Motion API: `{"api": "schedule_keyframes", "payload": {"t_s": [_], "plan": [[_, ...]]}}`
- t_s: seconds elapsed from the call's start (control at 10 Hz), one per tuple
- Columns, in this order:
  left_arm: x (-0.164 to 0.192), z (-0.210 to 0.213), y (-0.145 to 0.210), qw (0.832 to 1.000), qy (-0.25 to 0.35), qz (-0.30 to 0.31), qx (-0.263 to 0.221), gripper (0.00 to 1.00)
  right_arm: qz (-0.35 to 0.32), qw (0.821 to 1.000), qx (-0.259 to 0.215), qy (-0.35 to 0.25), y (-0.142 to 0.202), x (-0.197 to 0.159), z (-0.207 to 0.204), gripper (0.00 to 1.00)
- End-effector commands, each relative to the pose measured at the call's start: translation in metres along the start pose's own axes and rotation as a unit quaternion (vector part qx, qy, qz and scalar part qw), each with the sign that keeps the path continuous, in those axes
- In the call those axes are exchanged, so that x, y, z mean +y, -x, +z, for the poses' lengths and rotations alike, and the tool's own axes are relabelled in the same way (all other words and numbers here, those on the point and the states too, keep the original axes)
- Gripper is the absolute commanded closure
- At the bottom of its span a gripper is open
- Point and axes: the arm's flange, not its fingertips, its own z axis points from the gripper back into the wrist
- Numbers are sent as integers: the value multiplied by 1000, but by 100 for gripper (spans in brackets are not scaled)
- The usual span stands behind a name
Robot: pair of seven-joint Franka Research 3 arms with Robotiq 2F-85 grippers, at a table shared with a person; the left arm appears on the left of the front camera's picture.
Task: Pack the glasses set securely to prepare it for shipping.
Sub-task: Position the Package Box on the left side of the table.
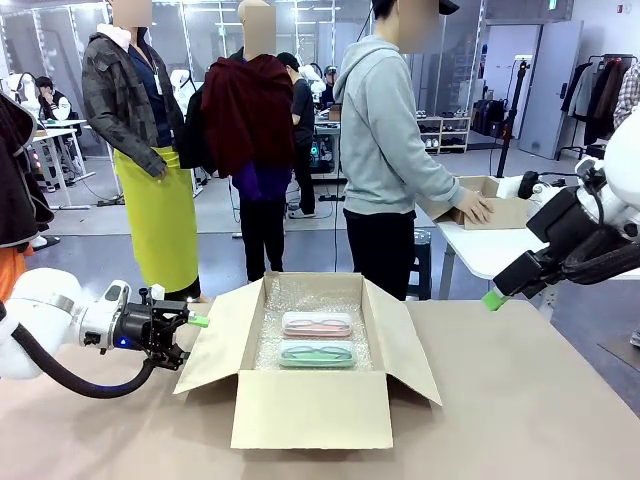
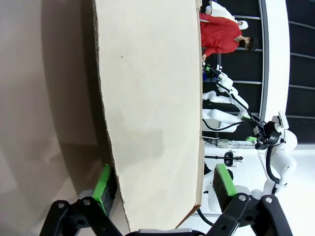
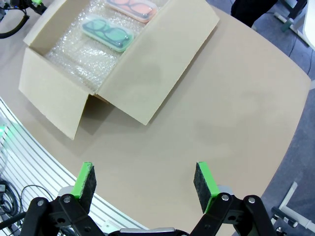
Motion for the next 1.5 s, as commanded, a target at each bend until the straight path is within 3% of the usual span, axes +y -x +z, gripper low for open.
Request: {"api": "schedule_keyframes", "payload": {"t_s": [0.0,0.1,0.2,0.3,0.5,0.6,0.7,1.0,1.1,1.2,1.3,1.4], "plan": [[-2,-1,-2,999,30,8,-12,37,0,1000,3,2,1,1,1,0],[-2,0,-2,999,34,6,-12,59,0,1000,3,2,1,1,1,0],[0,3,-3,999,36,7,-14,94,0,1000,3,2,1,1,1,0],[1,6,-3,999,41,9,-14,100,0,1000,3,2,1,1,1,0],[1,14,-1,999,50,10,-18,100,0,1000,3,2,1,1,1,0],[-2,16,0,998,63,9,-17,95,0,1000,3,2,1,1,1,0],[-4,17,0,997,72,7,-16,100,0,1000,3,2,1,1,1,0],[-10,19,1,997,76,1,-12,100,0,1000,3,2,1,1,1,0],[-15,17,1,997,80,0,0,100,0,1000,3,2,1,1,1,0],[-22,10,5,996,52,-25,64,100,0,1000,3,2,1,1,1,0],[-8,17,0,998,64,5,-4,100,0,1000,3,2,1,1,1,0],[-8,17,0,998,64,5,-4,100,0,1000,3,2,1,1,1,0]]}}
